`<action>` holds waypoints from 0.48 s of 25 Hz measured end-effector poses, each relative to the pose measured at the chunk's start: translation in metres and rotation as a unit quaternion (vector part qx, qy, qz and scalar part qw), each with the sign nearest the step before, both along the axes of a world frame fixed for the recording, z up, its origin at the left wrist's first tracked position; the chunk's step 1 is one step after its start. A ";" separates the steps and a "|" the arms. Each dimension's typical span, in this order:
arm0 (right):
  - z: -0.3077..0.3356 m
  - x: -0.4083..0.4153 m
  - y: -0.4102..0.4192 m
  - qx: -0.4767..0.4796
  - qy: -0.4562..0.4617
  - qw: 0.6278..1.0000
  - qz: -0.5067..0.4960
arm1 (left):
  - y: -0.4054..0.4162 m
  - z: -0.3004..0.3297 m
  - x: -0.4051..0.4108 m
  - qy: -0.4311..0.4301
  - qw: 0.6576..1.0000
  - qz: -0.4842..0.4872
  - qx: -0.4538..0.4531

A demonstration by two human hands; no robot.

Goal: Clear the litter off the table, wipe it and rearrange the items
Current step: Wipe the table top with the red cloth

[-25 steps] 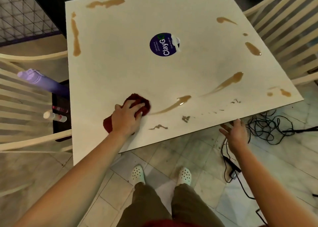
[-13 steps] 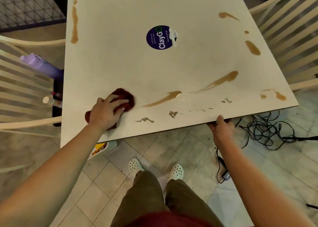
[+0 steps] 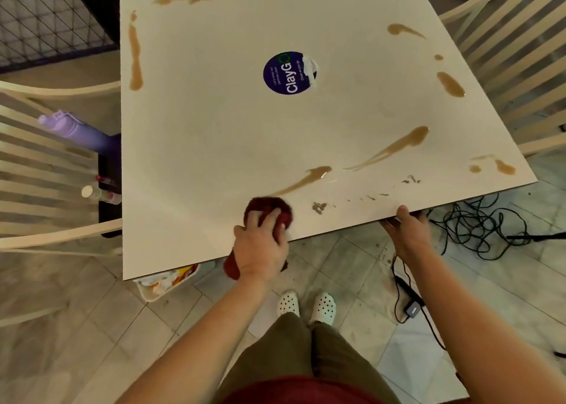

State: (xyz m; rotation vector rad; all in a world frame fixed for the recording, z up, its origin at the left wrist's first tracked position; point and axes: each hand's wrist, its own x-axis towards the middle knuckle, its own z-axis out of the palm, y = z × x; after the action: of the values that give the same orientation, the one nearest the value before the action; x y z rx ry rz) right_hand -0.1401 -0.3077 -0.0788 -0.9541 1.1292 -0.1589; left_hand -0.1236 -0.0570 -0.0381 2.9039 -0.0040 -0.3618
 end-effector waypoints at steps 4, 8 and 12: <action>0.005 0.002 -0.002 0.002 0.037 0.999 0.013 | 0.012 0.015 0.017 -0.028 0.995 -0.010 -0.098; 0.003 -0.011 -0.029 0.108 0.048 0.993 0.030 | 0.087 0.008 0.034 -0.054 0.983 0.173 -0.028; -0.002 -0.031 -0.079 0.104 0.050 0.991 -0.061 | 0.061 -0.006 0.018 -0.026 0.985 0.171 0.011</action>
State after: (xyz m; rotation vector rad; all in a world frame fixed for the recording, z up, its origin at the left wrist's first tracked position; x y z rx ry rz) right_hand -0.1713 -0.3866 -0.0811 -0.7134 1.2703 -0.0914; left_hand -0.1055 0.0042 -0.0438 2.8592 0.4859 -0.2244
